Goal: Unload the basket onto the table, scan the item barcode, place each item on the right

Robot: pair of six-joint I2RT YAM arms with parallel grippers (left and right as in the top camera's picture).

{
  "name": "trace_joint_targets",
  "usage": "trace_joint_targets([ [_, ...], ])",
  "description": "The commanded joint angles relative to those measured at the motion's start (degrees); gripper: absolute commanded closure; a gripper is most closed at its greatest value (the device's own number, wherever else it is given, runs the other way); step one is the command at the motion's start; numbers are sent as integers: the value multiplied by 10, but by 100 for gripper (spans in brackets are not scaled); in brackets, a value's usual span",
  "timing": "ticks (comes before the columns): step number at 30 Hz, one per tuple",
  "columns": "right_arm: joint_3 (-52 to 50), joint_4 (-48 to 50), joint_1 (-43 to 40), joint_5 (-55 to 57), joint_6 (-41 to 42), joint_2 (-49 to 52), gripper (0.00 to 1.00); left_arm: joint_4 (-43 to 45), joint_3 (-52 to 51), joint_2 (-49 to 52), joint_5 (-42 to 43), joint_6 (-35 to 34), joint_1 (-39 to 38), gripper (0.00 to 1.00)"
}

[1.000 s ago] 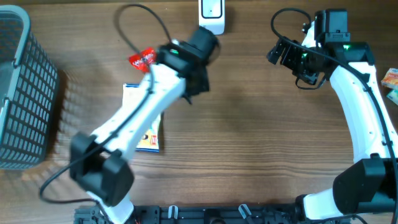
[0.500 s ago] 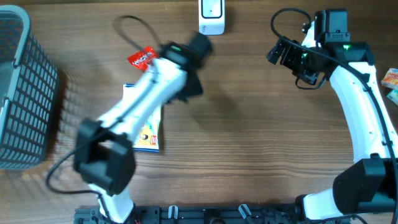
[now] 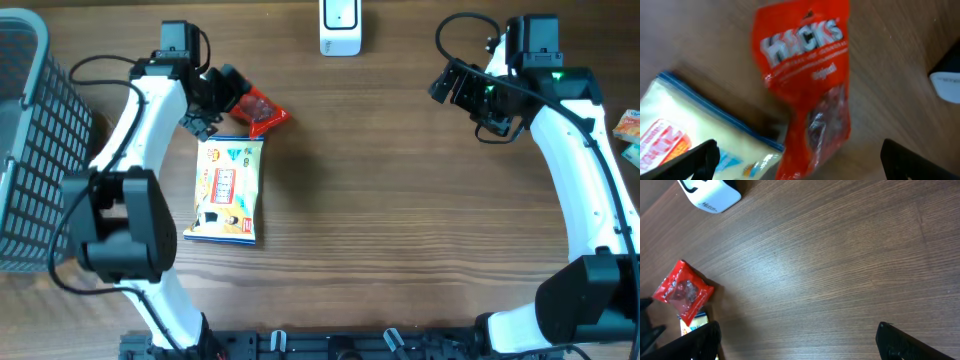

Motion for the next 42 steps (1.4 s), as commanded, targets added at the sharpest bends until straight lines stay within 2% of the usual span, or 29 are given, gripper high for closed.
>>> trace_joint_targets([
  [1, -1, 0, 1, 7, 4, 5, 0, 47, -4, 23, 23, 4, -9, 0],
  [13, -1, 0, 1, 7, 4, 5, 0, 83, -4, 83, 13, -2, -12, 0],
  [15, -1, 0, 1, 7, 4, 5, 0, 101, -4, 87, 7, -1, -12, 4],
  [20, -1, 0, 1, 7, 4, 5, 0, 128, -4, 87, 1, 5, -12, 56],
  [21, -1, 0, 1, 7, 4, 5, 0, 127, -4, 87, -9, 5, -12, 69],
  [22, -1, 0, 1, 7, 4, 5, 0, 125, -4, 87, -10, 12, -12, 88],
  [23, -1, 0, 1, 7, 4, 5, 0, 123, -4, 87, -10, 21, -12, 96],
  [27, -1, 0, 1, 7, 4, 5, 0, 100, -3, 69, -10, 64, -11, 96],
  [32, -1, 0, 1, 7, 4, 5, 0, 59, 15, -18, -59, 66, -17, 96],
  [34, -1, 0, 1, 7, 4, 5, 0, 50, 16, -75, -107, 89, -37, 96],
  [37, -1, 0, 1, 7, 4, 5, 0, 31, 16, -133, -236, 129, -97, 96],
  [42, -1, 0, 1, 7, 4, 5, 0, -13, 16, -133, -433, 141, -247, 96],
])
